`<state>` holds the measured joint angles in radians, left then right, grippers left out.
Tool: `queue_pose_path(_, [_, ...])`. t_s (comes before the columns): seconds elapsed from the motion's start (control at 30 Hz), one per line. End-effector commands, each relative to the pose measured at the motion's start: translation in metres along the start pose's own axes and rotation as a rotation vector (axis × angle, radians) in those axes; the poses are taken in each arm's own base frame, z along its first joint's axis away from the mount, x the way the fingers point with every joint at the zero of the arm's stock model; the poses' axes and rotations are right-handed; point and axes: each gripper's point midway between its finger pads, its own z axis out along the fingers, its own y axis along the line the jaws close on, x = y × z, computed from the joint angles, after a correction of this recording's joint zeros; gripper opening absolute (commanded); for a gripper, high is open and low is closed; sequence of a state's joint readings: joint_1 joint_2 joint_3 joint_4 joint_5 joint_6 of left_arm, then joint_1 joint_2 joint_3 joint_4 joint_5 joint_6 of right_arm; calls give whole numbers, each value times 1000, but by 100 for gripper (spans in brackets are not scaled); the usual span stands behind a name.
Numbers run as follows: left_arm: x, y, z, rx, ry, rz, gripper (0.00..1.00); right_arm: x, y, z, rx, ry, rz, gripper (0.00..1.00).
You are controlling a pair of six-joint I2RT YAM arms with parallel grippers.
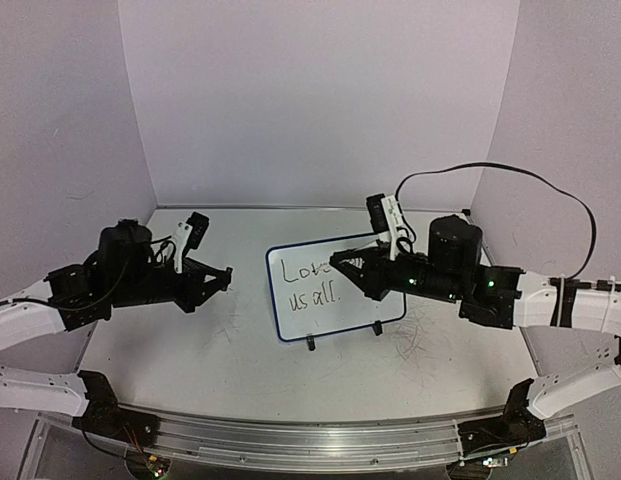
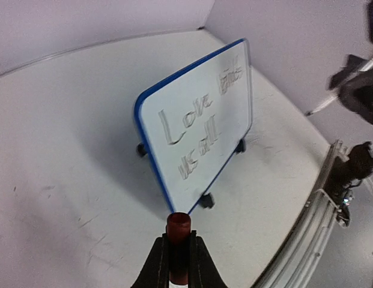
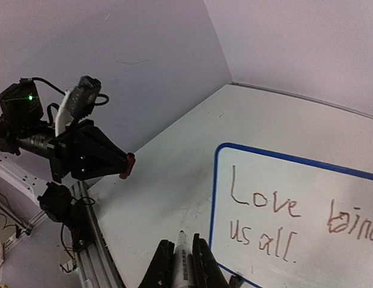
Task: Write a sentence on the whiteboard
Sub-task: Insert the whiteboard marker without the cap into the pen cap.
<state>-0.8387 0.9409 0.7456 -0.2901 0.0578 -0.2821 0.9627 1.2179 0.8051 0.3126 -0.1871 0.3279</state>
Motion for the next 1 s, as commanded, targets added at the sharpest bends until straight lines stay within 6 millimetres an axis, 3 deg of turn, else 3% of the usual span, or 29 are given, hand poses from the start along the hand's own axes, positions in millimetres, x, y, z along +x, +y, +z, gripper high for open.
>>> queue_pose_path(0.0, [-26,-55,-27,283,-195,199,0,-18,52,16,-209,69,-9,0])
queue_pose_path(0.13, [-24,-72,-28,350,-201,312,0,-16,71,30,-241,128,-35,0])
queue_pose_path(0.3, [-26,-84,-28,387,-216,454,0,-9,79,47,-232,186,-57,0])
queue_pose_path(0.6, [-14,-87,-14,417,-138,501,0,-15,90,53,-227,176,-93,0])
queue_pose_path(0.97, [-13,-88,-14,418,-134,504,0,-7,95,63,-244,211,-102,0])
